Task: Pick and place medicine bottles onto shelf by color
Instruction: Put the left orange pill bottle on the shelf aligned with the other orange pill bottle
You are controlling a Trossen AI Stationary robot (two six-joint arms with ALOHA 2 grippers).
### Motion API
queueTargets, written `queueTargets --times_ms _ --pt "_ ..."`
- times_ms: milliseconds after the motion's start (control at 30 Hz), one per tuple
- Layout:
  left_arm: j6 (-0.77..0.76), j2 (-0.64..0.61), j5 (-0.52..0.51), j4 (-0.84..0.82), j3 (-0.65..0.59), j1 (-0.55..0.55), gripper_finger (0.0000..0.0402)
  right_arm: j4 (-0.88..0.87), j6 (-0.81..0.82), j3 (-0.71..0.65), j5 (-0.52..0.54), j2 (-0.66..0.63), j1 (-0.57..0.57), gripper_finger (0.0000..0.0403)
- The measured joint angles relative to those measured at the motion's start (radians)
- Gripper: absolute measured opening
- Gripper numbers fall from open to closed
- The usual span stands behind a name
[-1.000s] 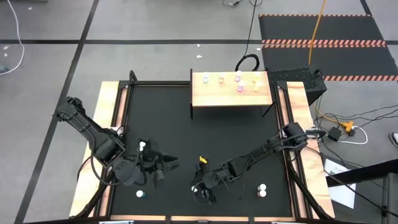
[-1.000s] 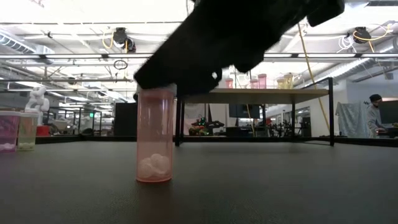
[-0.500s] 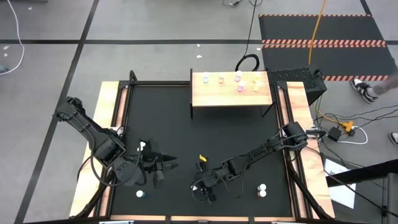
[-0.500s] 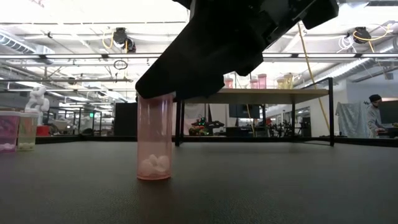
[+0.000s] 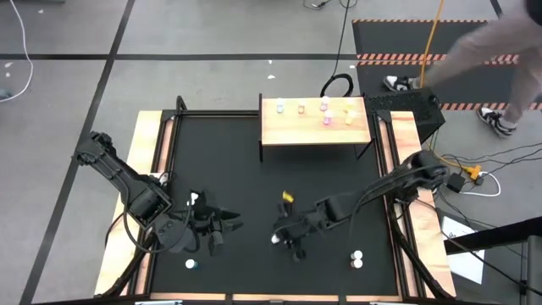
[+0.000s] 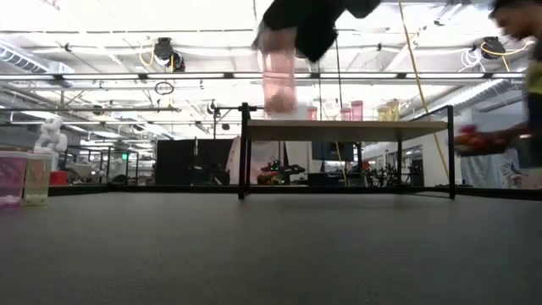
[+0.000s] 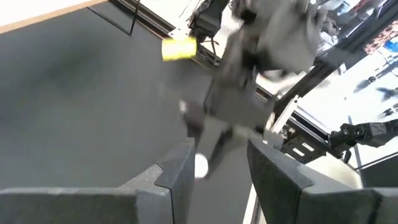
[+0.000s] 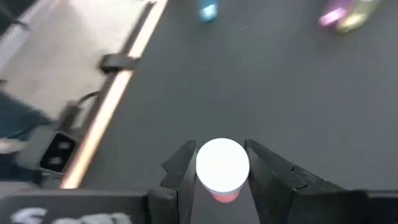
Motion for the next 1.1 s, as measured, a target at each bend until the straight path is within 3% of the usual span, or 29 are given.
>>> queueTargets --times_ms 233,467,567,733,867,967,1100 --pt "0.082 -0.005 -0.053 -0.054 0.0 0.035 0.0147 -0.18 -0.175 0.0 0.145 -0.225 -0.157 0.0116" --pt "0.403 -0.061 -0.067 -0.068 0.0 0.225 0.0147 -0.21 -0.245 0.0 0.142 -0.378 -0.507 0.0117" --pt "0.553 -0.102 -0.043 -0.066 0.0 0.353 0.0147 -0.21 -0.242 0.0 0.081 -0.391 -0.656 0.0118" --pt "0.767 -0.155 0.085 -0.02 0.0 0.612 0.0147 -0.221 -0.241 0.0 0.01 -0.356 -0.818 0.0118" --pt "0.875 -0.158 0.295 0.046 0.0 0.795 0.0147 -0.216 -0.239 0.0 0.008 -0.328 -0.889 0.0118" --pt "0.906 -0.156 0.433 0.058 0.0 0.887 0.0147 -0.239 -0.22 0.0 -0.013 -0.308 -0.915 0.0118" --pt "0.898 -0.144 0.495 0.05 0.0 0.949 0.0147 -0.238 -0.206 0.0 -0.068 -0.299 -0.921 0.0118"
